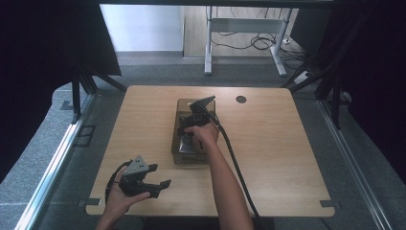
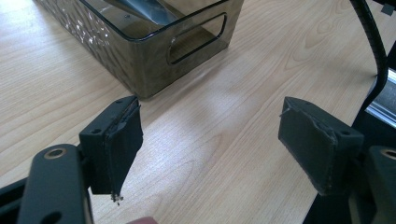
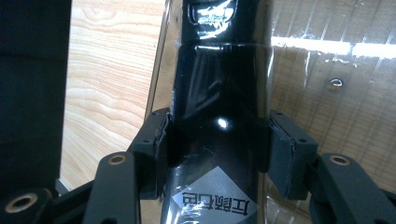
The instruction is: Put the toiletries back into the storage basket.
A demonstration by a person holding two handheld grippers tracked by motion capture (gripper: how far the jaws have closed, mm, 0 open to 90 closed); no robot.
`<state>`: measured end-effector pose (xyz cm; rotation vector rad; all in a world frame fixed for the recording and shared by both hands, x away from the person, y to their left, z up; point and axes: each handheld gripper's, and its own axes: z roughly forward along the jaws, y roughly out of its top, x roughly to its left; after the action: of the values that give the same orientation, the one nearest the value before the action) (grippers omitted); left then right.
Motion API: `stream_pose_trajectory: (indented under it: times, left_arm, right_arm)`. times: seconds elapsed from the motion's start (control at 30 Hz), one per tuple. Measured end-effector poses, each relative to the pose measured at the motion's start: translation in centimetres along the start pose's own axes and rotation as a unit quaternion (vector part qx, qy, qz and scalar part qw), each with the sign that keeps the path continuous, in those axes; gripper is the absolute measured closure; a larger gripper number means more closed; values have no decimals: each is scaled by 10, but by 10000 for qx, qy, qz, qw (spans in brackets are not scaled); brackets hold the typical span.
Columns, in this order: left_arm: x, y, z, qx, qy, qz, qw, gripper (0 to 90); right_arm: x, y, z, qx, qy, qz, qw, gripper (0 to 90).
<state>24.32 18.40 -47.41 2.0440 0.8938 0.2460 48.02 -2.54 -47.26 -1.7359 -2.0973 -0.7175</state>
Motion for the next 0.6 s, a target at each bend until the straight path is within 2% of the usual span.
stream_pose_trajectory:
  times: [0.13, 0.6]
  left_arm:
    - [-1, 0, 0, 11, -12, 23, 10000, 219]
    - [0, -1, 1, 26, -4, 1, 10000, 219]
  right_arm:
    - [-2, 0, 1, -28, 18, 106, 9999, 462]
    - [-7, 1, 6, -32, 22, 183, 9998, 461]
